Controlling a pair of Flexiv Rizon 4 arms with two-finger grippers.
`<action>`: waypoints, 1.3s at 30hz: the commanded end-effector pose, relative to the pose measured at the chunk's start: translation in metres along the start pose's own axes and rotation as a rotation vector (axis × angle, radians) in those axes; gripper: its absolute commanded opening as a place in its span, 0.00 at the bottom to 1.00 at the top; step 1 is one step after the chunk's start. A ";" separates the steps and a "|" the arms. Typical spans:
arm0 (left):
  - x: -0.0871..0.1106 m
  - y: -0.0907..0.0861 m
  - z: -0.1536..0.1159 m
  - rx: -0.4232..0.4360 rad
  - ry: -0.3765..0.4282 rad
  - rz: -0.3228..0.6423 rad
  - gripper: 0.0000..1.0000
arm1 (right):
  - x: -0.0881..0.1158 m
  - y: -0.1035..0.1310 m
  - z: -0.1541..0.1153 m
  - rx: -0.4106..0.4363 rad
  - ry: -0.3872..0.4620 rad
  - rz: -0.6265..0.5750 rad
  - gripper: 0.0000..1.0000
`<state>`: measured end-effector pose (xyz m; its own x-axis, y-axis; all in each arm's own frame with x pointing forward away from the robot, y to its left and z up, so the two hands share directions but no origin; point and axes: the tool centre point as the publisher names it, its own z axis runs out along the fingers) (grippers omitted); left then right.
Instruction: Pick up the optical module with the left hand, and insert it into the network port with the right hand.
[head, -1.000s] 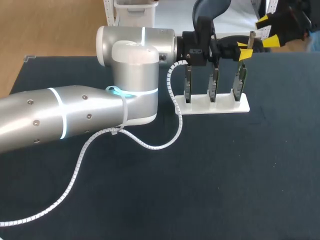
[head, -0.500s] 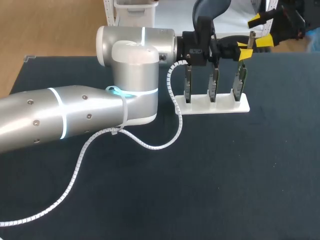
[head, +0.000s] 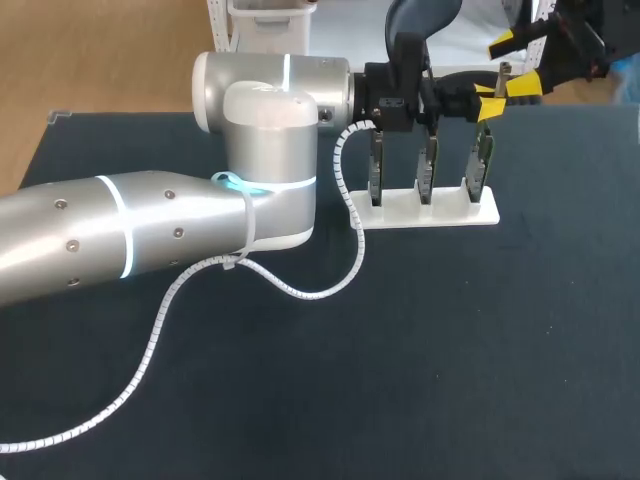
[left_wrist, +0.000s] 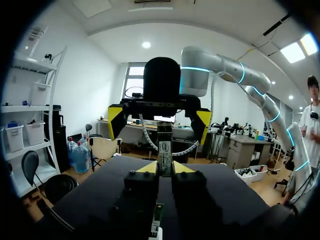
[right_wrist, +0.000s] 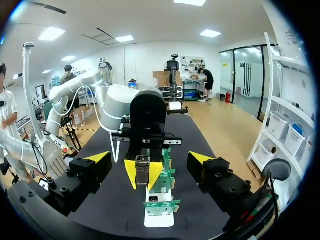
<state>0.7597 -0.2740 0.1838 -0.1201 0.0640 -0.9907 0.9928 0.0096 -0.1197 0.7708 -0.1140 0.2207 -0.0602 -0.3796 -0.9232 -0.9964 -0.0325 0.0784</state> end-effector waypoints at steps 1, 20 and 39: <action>0.000 0.002 0.001 0.005 0.002 0.000 0.00 | -0.003 -0.001 0.000 -0.003 0.000 0.021 1.00; 0.000 0.002 0.001 0.005 0.002 0.000 0.00 | -0.002 -0.004 0.000 -0.001 0.053 0.051 1.00; 0.000 0.002 0.001 0.005 0.002 0.000 0.00 | 0.001 -0.003 0.002 0.016 0.067 0.048 0.00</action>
<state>0.7632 -0.2726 0.1827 -0.1210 0.0637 -0.9906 0.9926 0.0144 -0.1203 0.7719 -0.1131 0.2209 -0.1050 -0.4394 -0.8922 -0.9928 -0.0056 0.1196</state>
